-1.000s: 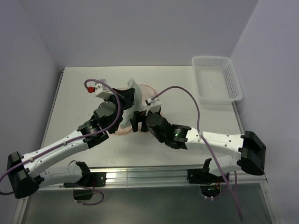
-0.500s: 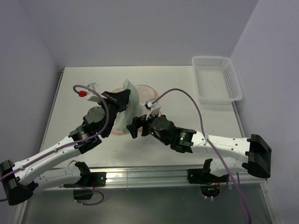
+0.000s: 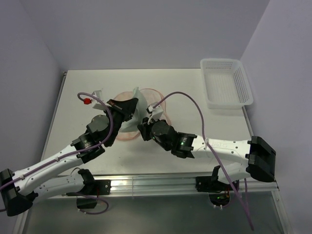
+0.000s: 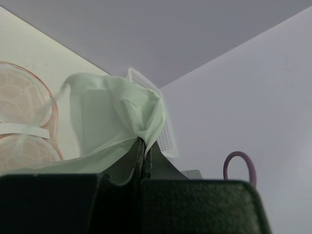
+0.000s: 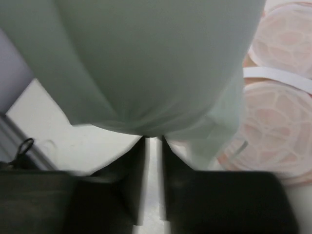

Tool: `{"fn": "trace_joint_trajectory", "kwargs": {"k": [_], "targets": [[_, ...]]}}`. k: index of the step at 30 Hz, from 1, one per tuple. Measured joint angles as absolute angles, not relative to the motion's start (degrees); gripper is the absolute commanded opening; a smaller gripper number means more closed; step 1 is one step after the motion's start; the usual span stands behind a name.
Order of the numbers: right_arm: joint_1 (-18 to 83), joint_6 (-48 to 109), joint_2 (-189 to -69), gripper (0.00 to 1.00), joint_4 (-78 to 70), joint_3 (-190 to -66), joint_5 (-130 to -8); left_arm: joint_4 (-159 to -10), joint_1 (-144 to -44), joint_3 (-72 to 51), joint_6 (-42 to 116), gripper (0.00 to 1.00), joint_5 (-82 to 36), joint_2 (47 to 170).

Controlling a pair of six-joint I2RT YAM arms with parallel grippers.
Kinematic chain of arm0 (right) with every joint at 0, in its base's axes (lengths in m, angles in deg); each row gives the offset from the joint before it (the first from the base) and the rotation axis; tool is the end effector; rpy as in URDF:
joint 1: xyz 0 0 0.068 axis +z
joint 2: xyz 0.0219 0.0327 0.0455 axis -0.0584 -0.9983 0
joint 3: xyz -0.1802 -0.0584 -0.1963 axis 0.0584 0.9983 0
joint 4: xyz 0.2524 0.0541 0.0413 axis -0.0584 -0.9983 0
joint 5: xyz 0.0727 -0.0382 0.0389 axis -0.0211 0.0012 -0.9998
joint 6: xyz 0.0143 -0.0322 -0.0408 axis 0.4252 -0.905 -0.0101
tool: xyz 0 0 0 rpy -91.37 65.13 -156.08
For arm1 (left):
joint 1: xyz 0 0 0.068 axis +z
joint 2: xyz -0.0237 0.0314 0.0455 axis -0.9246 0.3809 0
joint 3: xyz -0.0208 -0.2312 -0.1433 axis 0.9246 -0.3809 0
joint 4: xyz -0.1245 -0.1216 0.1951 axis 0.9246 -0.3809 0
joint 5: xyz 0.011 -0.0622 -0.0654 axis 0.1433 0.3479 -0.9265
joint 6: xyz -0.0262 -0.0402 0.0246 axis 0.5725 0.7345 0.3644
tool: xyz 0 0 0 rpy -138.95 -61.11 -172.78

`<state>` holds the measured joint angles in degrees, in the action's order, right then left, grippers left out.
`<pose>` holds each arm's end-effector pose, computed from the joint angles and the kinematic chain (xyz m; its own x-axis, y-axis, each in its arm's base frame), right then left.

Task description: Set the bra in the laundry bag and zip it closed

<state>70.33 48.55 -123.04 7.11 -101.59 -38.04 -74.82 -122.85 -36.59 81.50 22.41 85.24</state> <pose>0.1308 0.2715 0.2873 -0.3860 0.0738 -0.9196 -0.5868 0.7495 0.3065 0.1377 -0.1611 0.3652 -0.2316 -0.8269 -0.5125 0.2230 0.4677 -0.8553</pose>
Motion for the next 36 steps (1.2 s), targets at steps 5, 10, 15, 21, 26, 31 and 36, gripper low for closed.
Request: {"fn": "trace_joint_trajectory", "kwargs": {"k": [5, 10, 15, 21, 26, 31, 36], "targets": [[70.3, 49.0, -124.7, 0.00, 5.5, -101.9, -34.6, -75.4, -123.3, -37.5, 82.0, 0.00, 22.7, 83.8], [70.3, 48.6, -124.5, 0.00, 5.3, -101.9, -35.4, -76.1, -123.6, -38.4, 82.0, 0.00, 23.6, 82.0], [66.2, 45.8, -121.4, 0.35, 6.0, -100.6, -47.2, -76.3, -123.6, -38.2, 80.8, 0.00, 22.8, 82.9], [48.6, 44.1, -118.8, 0.84, 8.9, -99.8, -71.0, -72.8, -123.6, -34.2, 74.8, 0.00, 17.9, 89.3], [39.6, 43.5, -120.8, 0.86, 11.1, -100.3, -84.9, -68.3, -120.0, -31.9, 72.5, 0.00, 12.2, 94.0], [35.3, 43.0, -122.4, 0.84, 11.4, -101.2, -90.3, -65.0, -114.1, -31.8, 73.5, 0.00, 5.6, 98.5], [33.1, 44.0, -124.6, 0.57, 15.6, -100.7, -94.5, -60.9, -112.2, -32.6, 76.9, 0.00, -0.2, 101.5]]}}
